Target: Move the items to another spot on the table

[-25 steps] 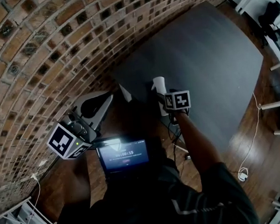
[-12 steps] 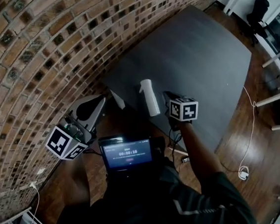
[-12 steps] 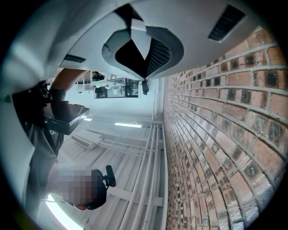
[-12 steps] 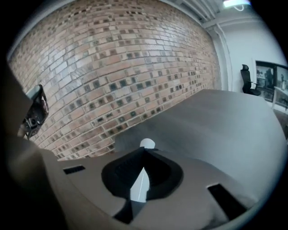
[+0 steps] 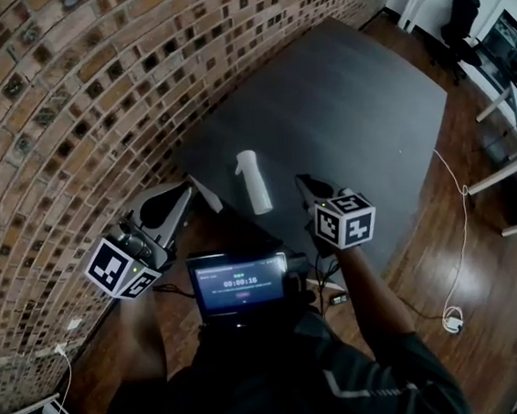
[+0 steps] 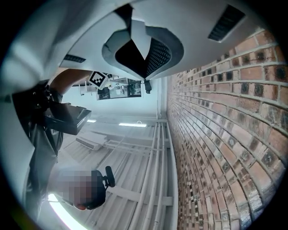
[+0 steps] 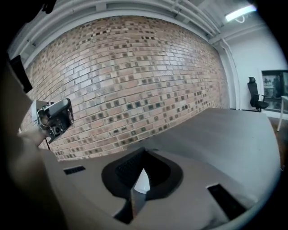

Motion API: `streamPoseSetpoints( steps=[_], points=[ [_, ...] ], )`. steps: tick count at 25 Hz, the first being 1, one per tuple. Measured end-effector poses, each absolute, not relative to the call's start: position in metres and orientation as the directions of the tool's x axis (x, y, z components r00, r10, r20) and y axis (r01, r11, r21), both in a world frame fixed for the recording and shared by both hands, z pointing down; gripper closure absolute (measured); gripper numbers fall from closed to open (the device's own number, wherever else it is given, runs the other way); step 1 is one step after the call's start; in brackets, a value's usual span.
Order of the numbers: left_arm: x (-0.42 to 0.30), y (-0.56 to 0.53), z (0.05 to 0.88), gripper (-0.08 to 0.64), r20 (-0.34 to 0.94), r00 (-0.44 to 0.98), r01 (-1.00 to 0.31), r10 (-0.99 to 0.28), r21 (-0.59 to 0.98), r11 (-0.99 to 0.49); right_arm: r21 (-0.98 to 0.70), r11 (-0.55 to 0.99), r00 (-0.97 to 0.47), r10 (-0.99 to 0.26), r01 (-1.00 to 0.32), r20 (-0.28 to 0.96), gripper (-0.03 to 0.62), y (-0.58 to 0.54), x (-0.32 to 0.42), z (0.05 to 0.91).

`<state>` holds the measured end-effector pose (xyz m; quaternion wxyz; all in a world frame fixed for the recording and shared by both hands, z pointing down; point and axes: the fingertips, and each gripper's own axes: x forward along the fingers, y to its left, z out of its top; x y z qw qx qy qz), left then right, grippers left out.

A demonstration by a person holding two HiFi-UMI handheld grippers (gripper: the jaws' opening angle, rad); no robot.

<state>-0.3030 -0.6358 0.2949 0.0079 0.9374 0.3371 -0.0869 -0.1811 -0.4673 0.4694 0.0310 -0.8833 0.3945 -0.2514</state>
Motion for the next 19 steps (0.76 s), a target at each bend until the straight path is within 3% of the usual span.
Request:
streamPoseSetpoints(
  steps=[19],
  points=[
    [-0.311,-0.612,0.289,0.565,-0.162,0.762,0.628,0.627,-0.053,-0.777,-0.247,-0.659,0.546,-0.738,-0.711,0.397,0.589,-0.454,-0.203,0.451]
  ],
)
